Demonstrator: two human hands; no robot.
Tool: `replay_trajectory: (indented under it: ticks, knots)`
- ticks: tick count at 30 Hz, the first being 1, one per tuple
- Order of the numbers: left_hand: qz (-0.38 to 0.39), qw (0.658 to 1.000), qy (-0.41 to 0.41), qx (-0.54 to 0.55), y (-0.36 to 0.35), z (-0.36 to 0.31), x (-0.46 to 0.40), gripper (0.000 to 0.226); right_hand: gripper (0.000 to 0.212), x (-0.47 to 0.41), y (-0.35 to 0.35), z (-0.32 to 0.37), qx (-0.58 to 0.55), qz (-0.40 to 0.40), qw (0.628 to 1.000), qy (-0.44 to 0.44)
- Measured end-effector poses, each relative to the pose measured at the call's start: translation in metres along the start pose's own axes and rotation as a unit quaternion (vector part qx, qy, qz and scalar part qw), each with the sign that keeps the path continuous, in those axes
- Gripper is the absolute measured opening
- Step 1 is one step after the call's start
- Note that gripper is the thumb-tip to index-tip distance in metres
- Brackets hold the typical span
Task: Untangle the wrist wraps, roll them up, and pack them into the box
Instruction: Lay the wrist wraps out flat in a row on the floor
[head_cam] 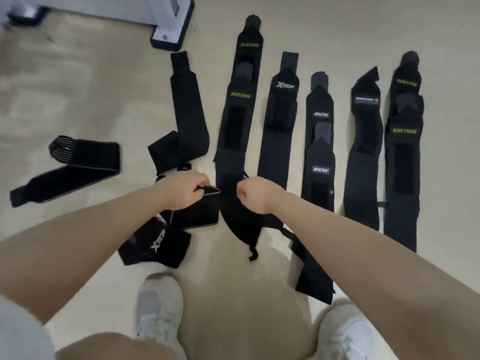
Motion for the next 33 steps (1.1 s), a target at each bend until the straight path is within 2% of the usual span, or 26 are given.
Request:
replay_trajectory:
  ticks: [4,8,9,12,14,15,16,17,20,21,22,24,25,26,28,30,33]
  knots:
    - [-0.126,0.977,0.107,0.137,-0.011,0.081,0.022,0.041,0.040,-0.043,-0.023,0.050,-0.020,0.029,0.999,0.021]
    - [-0.128,0.908,0.172,0.360,-0.045,0.118,0.017,0.051,0.042,-0.073,-0.069,0.073,-0.009,0.077,0.997,0.013]
    - [-0.112,0.904,0.159,0.380,-0.053,0.123,0.013,0.057,0.045,-0.075,-0.079,0.076,0.007,0.094,0.995,0.009]
    - [-0.066,0.922,0.139,0.355,-0.070,0.129,0.004,0.084,0.060,-0.078,-0.093,0.081,0.011,0.094,0.995,-0.025]
    - [-0.078,0.925,0.142,0.342,-0.077,0.124,-0.003,0.100,0.066,-0.083,-0.089,0.087,-0.055,0.078,0.995,-0.036]
    - [-0.090,0.928,0.147,0.331,-0.076,0.118,-0.005,0.104,0.066,-0.086,-0.084,0.090,-0.124,0.069,0.989,-0.042]
    - [-0.109,0.922,0.159,0.335,-0.075,0.116,-0.008,0.102,0.063,-0.087,-0.078,0.095,-0.217,0.062,0.973,-0.051]
    - [-0.136,0.903,0.173,0.370,-0.071,0.115,-0.009,0.094,0.058,-0.087,-0.071,0.101,-0.322,0.055,0.943,-0.061]
    - [-0.213,0.783,0.191,0.552,-0.052,0.117,-0.003,0.050,0.029,-0.082,-0.048,0.119,-0.577,-0.001,0.811,-0.093]
    - [-0.227,0.754,0.184,0.588,-0.045,0.117,0.003,0.040,0.024,-0.080,-0.041,0.123,-0.626,-0.015,0.773,-0.101]
    - [-0.233,0.743,0.167,0.604,-0.037,0.116,0.008,0.031,0.024,-0.078,-0.034,0.126,-0.654,-0.024,0.749,-0.105]
    - [-0.245,0.732,0.097,0.629,-0.020,0.112,0.020,0.011,0.023,-0.072,-0.020,0.134,-0.650,-0.034,0.751,-0.111]
    - [-0.253,0.722,0.056,0.642,-0.011,0.108,0.027,0.009,0.023,-0.069,-0.014,0.136,-0.650,-0.039,0.751,-0.113]
    - [-0.258,0.713,0.025,0.652,-0.001,0.102,0.035,0.012,0.025,-0.066,-0.007,0.139,-0.665,-0.040,0.737,-0.111]
    - [-0.249,0.701,-0.013,0.668,0.015,0.094,0.045,0.020,0.031,-0.060,0.011,0.143,-0.721,-0.049,0.685,-0.092]
    - [-0.213,0.722,-0.018,0.659,0.026,0.090,0.038,0.030,0.030,-0.052,0.030,0.143,-0.757,-0.073,0.646,-0.066]
    - [-0.091,0.755,-0.005,0.649,0.025,0.086,0.046,0.047,0.023,-0.038,0.059,0.138,-0.799,-0.109,0.591,-0.040]
Point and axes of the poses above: each hand's wrist, its own x-axis away from the middle knuckle, its own y-axis out of the back of the hand, z = x × y, the point moved 2 cm from there along -x, towards the middle knuckle
